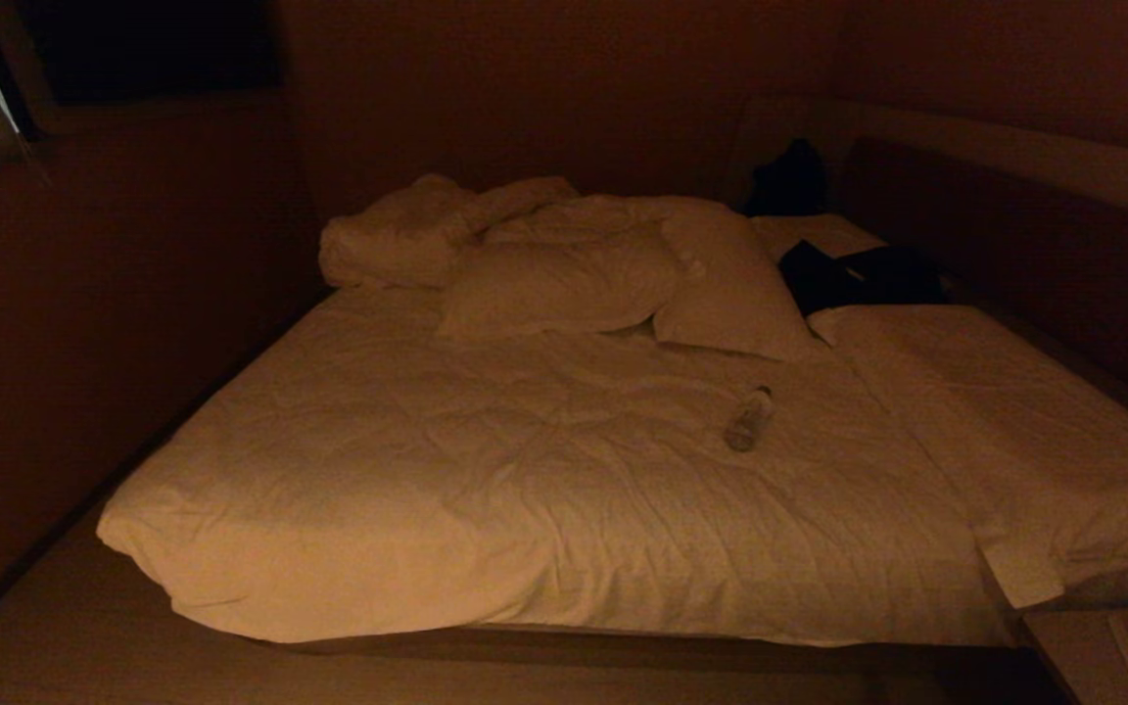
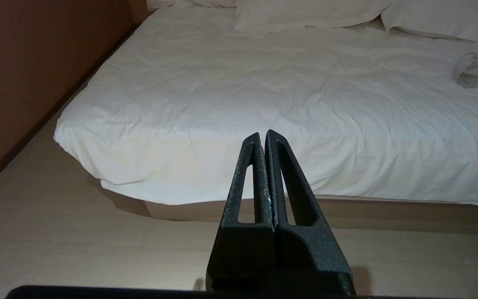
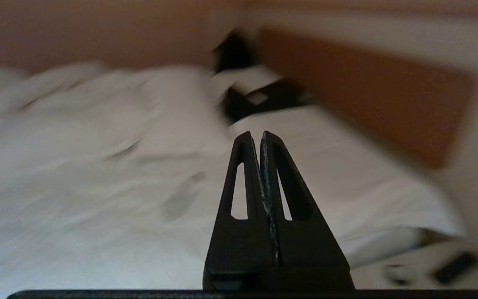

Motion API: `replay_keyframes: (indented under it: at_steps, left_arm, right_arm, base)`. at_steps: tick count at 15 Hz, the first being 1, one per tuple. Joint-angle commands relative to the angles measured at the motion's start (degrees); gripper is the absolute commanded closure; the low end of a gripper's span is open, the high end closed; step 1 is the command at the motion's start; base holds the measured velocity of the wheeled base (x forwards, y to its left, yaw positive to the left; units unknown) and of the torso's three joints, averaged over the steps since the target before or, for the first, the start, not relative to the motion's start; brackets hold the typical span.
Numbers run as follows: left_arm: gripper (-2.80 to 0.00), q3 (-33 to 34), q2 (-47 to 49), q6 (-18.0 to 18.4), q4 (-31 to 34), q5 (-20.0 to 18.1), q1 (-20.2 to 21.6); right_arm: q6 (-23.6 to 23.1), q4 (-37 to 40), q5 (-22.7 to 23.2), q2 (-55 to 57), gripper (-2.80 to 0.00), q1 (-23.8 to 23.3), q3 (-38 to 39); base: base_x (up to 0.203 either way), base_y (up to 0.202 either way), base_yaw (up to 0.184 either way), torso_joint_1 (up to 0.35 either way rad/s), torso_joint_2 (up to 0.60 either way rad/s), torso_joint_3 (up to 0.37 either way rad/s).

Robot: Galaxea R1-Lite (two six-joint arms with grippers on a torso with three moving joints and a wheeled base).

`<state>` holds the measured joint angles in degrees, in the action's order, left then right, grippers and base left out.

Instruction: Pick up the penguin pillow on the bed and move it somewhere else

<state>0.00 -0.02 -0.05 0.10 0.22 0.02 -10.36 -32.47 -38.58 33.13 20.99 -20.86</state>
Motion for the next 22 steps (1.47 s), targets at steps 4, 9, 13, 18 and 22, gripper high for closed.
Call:
replay_keyframes:
  at_steps: [4, 9, 13, 18, 22]
  left_arm:
    - [0.0, 0.0, -0.06, -0.04, -0.01, 0.04, 0.06]
    - [0.0, 0.0, -0.06, -0.04, -0.01, 0.04, 0.06]
    - [0.0, 0.0, -0.06, -0.04, -0.01, 0.04, 0.01]
    - [0.0, 0.0, -0.06, -0.04, -0.01, 0.04, 0.0]
    - [0.0, 0.0, -0.04, -0.04, -0.01, 0.04, -0.02]
  right_arm:
    - [-17.91, 8.87, -6.4, -15.13, 0.0, -8.99, 0.05]
    - [-21.15, 8.56, -9.44, -16.78, 0.0, -13.24, 0.03]
    - [-24.34, 8.76, -15.98, -16.86, 0.0, -15.94, -0.38]
    - [-25.78, 9.07, -11.34, -21.95, 0.0, -20.94, 1.98]
    - [-20.45, 12.07, 3.67, -26.88, 0.0, -20.21, 5.18]
  base:
    - [0.0, 0.0, 0.0, 0.0, 0.0, 0.0]
    - [0.0, 0.0, 0.0, 0.0, 0.0, 0.0]
    - [0.0, 0.0, 0.0, 0.0, 0.0, 0.0]
    - [0.0, 0.0, 0.0, 0.0, 0.0, 0.0]
    - [0.0, 0.0, 0.0, 0.0, 0.0, 0.0]
